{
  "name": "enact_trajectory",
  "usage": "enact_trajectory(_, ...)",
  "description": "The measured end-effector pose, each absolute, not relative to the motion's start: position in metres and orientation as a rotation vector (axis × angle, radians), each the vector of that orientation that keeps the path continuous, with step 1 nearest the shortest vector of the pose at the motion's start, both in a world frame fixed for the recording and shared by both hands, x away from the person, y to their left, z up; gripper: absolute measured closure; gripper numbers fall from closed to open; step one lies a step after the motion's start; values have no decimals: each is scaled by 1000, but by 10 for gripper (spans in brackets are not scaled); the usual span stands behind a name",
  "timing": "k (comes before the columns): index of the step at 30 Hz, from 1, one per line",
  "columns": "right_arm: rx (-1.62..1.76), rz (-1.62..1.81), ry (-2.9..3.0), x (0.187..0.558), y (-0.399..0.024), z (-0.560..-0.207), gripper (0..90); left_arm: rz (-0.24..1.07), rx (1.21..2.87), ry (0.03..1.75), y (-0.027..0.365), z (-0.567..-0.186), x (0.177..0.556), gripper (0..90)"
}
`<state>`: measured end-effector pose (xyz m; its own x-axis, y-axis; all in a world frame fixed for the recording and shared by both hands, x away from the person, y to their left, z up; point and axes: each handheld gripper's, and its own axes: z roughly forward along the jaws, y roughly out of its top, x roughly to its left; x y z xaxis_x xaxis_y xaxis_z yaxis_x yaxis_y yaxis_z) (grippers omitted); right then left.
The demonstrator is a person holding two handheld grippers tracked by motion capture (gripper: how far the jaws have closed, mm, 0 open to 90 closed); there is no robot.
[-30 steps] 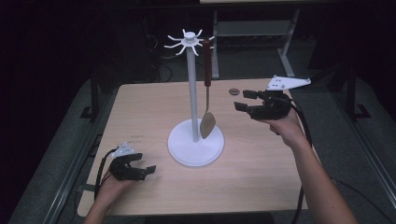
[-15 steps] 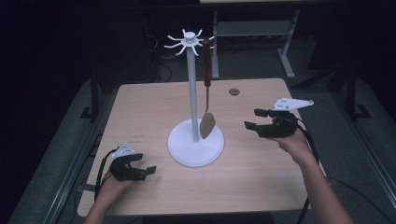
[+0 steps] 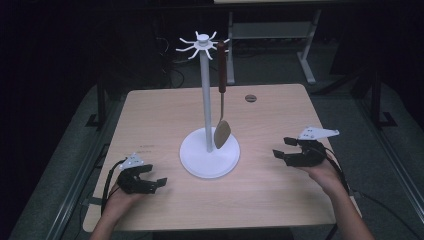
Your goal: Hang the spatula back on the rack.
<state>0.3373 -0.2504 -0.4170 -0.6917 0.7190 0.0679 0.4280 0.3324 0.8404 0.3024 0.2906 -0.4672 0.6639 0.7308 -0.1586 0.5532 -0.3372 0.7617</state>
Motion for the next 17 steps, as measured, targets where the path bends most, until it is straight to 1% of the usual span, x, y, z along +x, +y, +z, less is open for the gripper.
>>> enact_trajectory(13, 1134, 1161, 2296, 306, -283, -453, 320, 280, 2029, 999, 291, -468, 301, 127)
enact_trajectory(17, 1145, 1154, 2304, 304, -286, -456, 319, 277, 2016, 998, 292, -467, 301, 125)
